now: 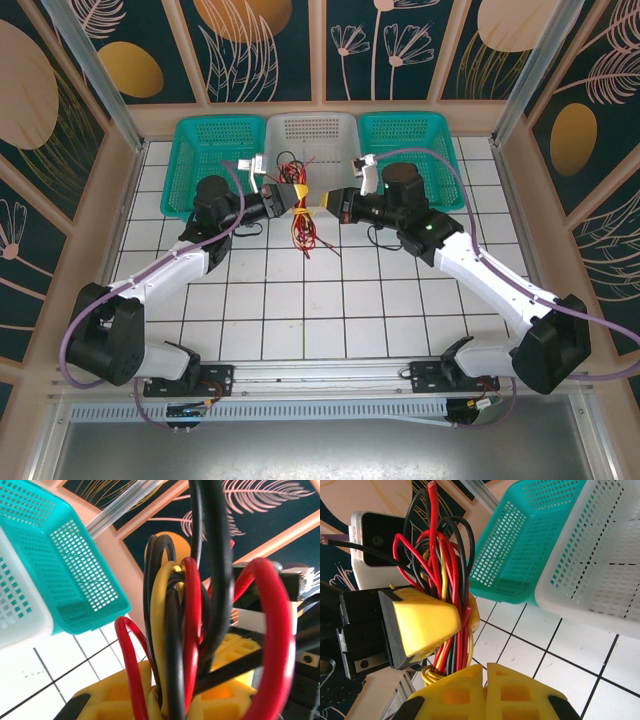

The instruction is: Untangle the cables

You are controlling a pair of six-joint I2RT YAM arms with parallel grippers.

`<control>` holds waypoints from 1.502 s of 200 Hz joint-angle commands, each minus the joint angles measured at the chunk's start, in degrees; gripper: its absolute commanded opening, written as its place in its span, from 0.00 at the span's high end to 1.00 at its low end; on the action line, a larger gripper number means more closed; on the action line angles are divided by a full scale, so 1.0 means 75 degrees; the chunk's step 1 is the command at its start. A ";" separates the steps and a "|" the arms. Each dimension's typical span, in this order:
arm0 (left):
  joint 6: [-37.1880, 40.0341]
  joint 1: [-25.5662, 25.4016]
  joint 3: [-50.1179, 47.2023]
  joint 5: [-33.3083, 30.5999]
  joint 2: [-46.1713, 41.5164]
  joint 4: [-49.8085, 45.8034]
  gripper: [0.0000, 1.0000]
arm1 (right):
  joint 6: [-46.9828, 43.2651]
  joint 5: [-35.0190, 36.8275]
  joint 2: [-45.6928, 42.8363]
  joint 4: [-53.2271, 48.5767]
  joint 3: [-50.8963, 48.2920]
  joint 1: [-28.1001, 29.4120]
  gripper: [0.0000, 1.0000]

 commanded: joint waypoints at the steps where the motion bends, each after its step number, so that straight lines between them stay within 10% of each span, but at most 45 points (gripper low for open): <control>1: -0.0787 -0.0042 0.0098 0.0228 -0.0001 0.1414 1.00 | 0.0138 -0.0014 -0.0303 0.0340 -0.0178 -0.0164 1.00; 50: -0.2242 -0.0420 0.0341 -0.0306 -0.0084 0.3112 1.00 | 0.0765 -0.0056 -0.0248 0.1316 -0.0701 -0.0459 1.00; 105: -0.3747 -0.0920 0.0784 -0.3197 0.0355 0.5893 1.00 | 0.3470 -0.0736 -0.0084 0.5899 -0.2422 -0.0415 1.00; 172: -0.2146 -0.1019 0.1423 -0.6000 0.0506 0.5231 1.00 | 0.5288 -0.0169 0.0459 0.8878 -0.3769 0.0565 1.00; 235: 0.0687 -0.1038 0.0918 -0.7860 0.0016 0.2431 1.00 | 0.3536 0.0757 -0.0740 0.5892 -0.2527 0.1461 1.00; 300: 0.0916 -0.1048 -0.0406 -0.5270 -0.0534 0.1905 1.00 | 0.1129 0.1572 -0.0576 0.0836 0.1396 0.0994 1.00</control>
